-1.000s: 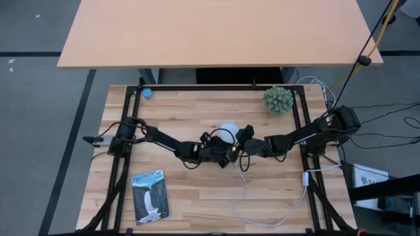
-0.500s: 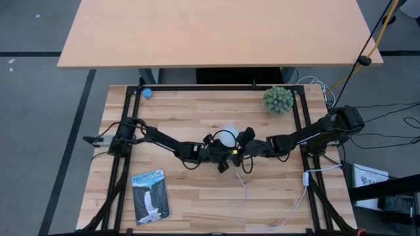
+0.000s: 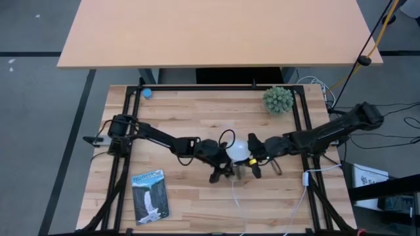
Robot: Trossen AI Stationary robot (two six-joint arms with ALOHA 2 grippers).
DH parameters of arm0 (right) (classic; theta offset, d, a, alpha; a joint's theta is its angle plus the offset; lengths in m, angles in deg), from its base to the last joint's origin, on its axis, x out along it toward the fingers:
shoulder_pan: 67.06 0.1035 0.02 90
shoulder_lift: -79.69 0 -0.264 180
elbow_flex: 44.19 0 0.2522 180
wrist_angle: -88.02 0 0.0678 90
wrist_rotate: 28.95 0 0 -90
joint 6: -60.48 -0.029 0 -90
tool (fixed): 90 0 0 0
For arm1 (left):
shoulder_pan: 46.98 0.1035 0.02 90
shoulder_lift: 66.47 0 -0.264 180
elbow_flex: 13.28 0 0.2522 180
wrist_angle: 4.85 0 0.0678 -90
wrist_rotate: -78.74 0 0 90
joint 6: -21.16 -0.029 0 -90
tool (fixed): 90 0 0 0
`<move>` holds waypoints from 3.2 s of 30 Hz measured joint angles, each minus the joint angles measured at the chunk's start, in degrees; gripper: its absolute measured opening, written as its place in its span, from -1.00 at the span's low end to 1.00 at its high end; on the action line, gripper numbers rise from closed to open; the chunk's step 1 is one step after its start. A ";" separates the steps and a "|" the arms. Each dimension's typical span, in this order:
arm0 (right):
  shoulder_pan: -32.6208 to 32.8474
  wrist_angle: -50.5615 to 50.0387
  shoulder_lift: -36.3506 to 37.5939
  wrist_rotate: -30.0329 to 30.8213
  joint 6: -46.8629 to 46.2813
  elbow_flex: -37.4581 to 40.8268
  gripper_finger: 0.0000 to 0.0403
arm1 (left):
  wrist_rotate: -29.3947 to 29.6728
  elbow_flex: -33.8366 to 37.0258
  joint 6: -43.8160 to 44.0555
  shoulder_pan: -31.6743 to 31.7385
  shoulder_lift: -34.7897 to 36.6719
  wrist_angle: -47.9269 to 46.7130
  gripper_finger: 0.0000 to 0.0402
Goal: Screw lightbulb
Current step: Remove the lightbulb from the lamp, then return to Home Position
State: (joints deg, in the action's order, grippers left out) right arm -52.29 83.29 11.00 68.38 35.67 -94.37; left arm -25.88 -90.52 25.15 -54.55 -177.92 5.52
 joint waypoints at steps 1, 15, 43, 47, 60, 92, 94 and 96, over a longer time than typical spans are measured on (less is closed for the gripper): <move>0.03 0.06 0.93 -0.79 0.05 0.00 -0.34 | -1.82 0.00 -0.21 0.12 -0.02 1.15 -0.12; -0.56 -16.19 9.12 22.57 -4.56 0.12 -0.30 | 11.72 -0.02 3.64 5.56 0.07 -5.62 -0.12; -5.05 -40.96 -4.65 -1.37 -37.42 0.10 -0.23 | 21.05 -0.02 4.46 7.56 -0.02 -16.42 0.07; -5.04 -40.95 -4.63 -1.37 -37.29 0.12 -0.17 | 21.02 -0.02 3.13 7.82 -0.02 -17.01 0.08; -5.05 -41.97 -1.91 -1.78 -34.00 0.10 0.11 | 18.04 0.02 -2.16 7.84 1.05 -19.73 0.46; 17.11 -49.29 17.76 47.36 -22.68 0.10 0.12 | 4.35 57.85 6.06 17.06 62.72 12.94 0.46; 17.11 -46.91 17.63 48.25 -22.50 1.10 0.12 | 4.35 60.23 6.10 17.05 67.94 12.64 0.46; 17.11 -46.16 18.50 47.86 -22.77 2.76 0.12 | 4.37 62.14 6.03 17.04 72.71 12.90 0.46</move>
State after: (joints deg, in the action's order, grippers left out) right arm -35.18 37.13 29.49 116.24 12.90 -91.62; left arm -21.51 -28.39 31.18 -37.51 -105.21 18.42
